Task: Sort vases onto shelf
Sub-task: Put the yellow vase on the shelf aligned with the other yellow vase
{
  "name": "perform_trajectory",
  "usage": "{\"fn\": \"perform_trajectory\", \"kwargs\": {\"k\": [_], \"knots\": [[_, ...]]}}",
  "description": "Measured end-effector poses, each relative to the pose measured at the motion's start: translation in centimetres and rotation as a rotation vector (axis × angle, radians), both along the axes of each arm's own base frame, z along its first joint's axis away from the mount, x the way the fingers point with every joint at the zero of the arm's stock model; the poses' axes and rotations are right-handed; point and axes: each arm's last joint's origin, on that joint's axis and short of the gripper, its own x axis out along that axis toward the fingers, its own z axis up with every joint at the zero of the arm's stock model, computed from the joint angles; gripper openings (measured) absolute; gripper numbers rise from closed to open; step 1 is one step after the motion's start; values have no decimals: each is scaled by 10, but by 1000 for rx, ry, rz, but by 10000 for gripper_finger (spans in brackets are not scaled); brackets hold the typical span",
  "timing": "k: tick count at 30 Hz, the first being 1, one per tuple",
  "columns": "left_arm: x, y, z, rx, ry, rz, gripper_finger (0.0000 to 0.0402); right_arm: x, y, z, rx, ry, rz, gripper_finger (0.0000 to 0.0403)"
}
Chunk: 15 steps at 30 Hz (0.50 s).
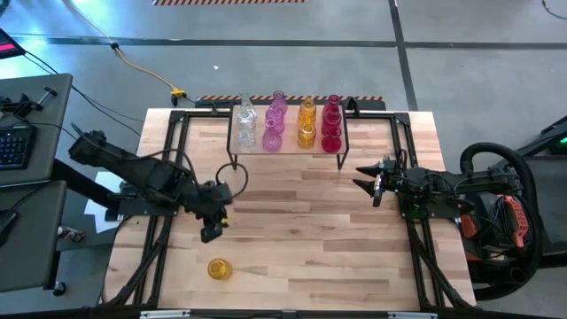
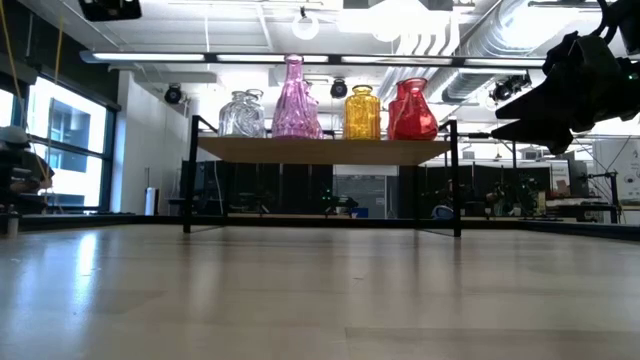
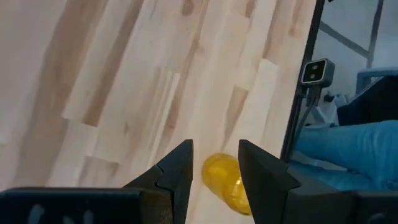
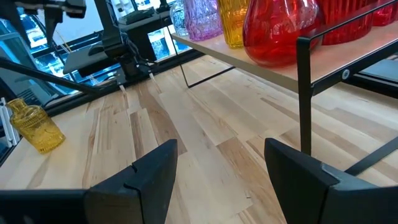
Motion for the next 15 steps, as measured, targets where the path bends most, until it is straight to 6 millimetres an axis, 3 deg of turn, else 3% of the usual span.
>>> {"fn": "perform_trajectory", "kwargs": {"k": [8,15], "knots": [[1,-23,-8,-18,30,-36,120,0,0,0,0,-1,0,226],[-13,-38,-11,-29,113,-82,120,0,0,0,0,-1,0,226]]}}
